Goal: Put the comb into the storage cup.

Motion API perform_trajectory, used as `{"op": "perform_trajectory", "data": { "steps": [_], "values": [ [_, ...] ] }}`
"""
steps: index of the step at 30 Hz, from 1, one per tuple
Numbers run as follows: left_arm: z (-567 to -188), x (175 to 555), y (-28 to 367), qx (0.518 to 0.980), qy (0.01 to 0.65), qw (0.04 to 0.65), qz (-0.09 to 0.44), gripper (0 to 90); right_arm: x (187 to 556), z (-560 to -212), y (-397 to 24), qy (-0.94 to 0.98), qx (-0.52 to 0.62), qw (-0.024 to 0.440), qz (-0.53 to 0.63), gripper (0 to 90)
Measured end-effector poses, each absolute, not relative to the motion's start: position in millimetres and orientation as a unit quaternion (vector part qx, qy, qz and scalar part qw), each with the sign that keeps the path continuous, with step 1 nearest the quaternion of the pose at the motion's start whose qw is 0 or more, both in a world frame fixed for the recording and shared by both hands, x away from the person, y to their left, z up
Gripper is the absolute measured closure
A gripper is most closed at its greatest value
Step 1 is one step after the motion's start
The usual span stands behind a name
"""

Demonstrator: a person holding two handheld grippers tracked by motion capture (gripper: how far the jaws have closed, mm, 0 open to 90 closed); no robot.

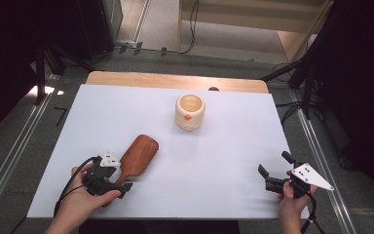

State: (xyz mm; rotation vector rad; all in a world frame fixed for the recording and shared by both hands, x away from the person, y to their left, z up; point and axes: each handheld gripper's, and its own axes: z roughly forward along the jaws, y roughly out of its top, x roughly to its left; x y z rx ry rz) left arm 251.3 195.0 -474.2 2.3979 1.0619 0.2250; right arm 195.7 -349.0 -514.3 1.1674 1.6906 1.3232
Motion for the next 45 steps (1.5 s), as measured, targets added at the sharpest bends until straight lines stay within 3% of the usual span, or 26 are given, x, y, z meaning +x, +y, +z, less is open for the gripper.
{"op": "perform_trajectory", "data": {
  "steps": [13,26,34,45],
  "values": [
    [-477.9,254.2,196.9,0.878,0.399,0.257,0.064,49.0,196.0,-514.4,-348.9,0.649,0.45,0.343,0.508,0.0],
    [-481.7,258.5,194.1,0.871,0.414,0.26,0.06,65.2,195.9,-514.4,-348.7,0.648,0.453,0.343,0.507,0.0],
    [-482.8,257.0,192.7,0.87,0.415,0.256,0.074,69.7,196.1,-514.5,-348.5,0.648,0.454,0.344,0.505,0.0],
    [-484.0,259.8,201.6,0.866,0.411,0.28,0.055,72.0,196.3,-514.5,-347.9,0.649,0.453,0.345,0.504,0.0]
  ]
}}
